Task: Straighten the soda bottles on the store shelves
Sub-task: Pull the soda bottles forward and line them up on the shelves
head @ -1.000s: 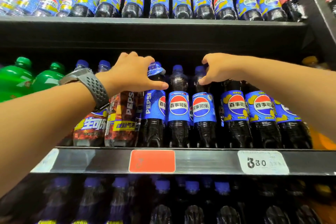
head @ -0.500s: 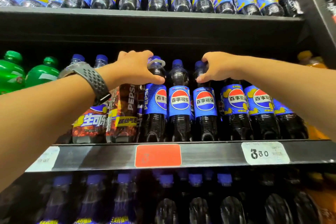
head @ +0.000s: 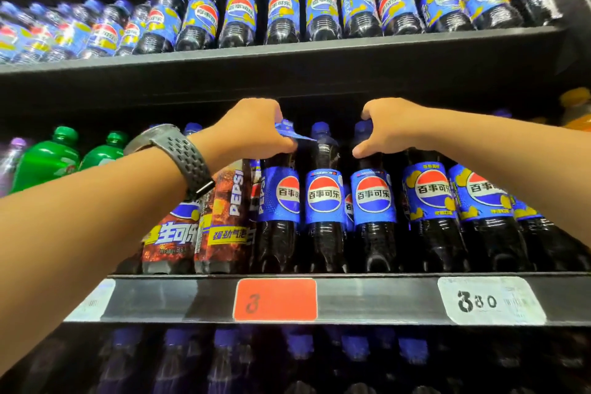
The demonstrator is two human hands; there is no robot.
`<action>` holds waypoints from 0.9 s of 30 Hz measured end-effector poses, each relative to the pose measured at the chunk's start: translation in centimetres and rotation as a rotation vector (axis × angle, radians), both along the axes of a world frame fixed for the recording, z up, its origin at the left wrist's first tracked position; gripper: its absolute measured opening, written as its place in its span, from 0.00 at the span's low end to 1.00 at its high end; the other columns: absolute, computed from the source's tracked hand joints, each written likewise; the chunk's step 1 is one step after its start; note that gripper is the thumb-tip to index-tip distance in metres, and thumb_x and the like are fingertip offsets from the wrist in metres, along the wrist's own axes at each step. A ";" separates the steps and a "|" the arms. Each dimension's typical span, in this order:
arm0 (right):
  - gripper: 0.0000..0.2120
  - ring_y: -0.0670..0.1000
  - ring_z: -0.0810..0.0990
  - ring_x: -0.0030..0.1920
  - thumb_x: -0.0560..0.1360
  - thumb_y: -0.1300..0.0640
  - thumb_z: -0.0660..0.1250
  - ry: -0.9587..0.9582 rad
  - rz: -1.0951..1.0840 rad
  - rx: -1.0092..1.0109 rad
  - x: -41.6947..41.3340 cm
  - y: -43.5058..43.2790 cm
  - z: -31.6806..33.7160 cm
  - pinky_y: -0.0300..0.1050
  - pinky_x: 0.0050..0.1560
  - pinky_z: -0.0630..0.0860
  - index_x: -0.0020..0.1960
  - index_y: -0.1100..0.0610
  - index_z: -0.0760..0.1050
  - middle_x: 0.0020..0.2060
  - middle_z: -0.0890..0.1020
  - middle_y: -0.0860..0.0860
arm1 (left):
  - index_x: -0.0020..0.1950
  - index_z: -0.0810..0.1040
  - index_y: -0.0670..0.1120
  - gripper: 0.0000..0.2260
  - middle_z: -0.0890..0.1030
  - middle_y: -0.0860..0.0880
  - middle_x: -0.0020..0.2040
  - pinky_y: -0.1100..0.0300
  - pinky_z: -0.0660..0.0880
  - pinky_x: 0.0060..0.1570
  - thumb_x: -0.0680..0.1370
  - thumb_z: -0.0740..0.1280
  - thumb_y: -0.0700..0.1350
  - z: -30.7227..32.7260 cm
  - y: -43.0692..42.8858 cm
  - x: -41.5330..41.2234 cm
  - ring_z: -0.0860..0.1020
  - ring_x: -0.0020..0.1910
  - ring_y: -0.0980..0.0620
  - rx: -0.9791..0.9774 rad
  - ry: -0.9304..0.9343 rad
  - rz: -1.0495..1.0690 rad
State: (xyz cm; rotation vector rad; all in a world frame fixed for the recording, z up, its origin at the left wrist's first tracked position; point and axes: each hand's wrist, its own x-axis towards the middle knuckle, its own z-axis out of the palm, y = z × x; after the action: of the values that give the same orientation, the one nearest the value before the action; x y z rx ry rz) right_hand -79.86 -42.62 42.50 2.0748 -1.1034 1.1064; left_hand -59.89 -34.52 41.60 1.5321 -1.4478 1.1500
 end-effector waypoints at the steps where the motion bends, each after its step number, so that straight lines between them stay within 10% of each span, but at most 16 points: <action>1: 0.33 0.57 0.77 0.54 0.67 0.43 0.75 0.001 0.011 0.001 -0.3 0.0 0.1 0.50 0.54 0.77 0.64 0.61 0.71 0.58 0.78 0.56 | 0.55 0.76 0.46 0.24 0.79 0.48 0.49 0.57 0.72 0.44 0.68 0.72 0.60 -0.1 -0.1 -0.2 0.77 0.48 0.48 -0.008 -0.007 0.019; 27: 0.32 0.60 0.75 0.59 0.73 0.41 0.67 -0.038 -0.047 -0.032 2.1 0.4 -0.5 0.47 0.54 0.73 0.66 0.64 0.69 0.60 0.77 0.60 | 0.66 0.71 0.46 0.34 0.73 0.46 0.61 0.57 0.71 0.52 0.66 0.76 0.58 -0.7 -0.4 1.3 0.74 0.57 0.48 -0.002 -0.109 -0.087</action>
State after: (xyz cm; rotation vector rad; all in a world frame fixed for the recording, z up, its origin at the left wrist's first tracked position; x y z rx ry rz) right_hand -77.76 -42.22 42.00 2.0008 -1.1393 1.1382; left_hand -58.58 -34.94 40.94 1.4092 -1.5689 1.1984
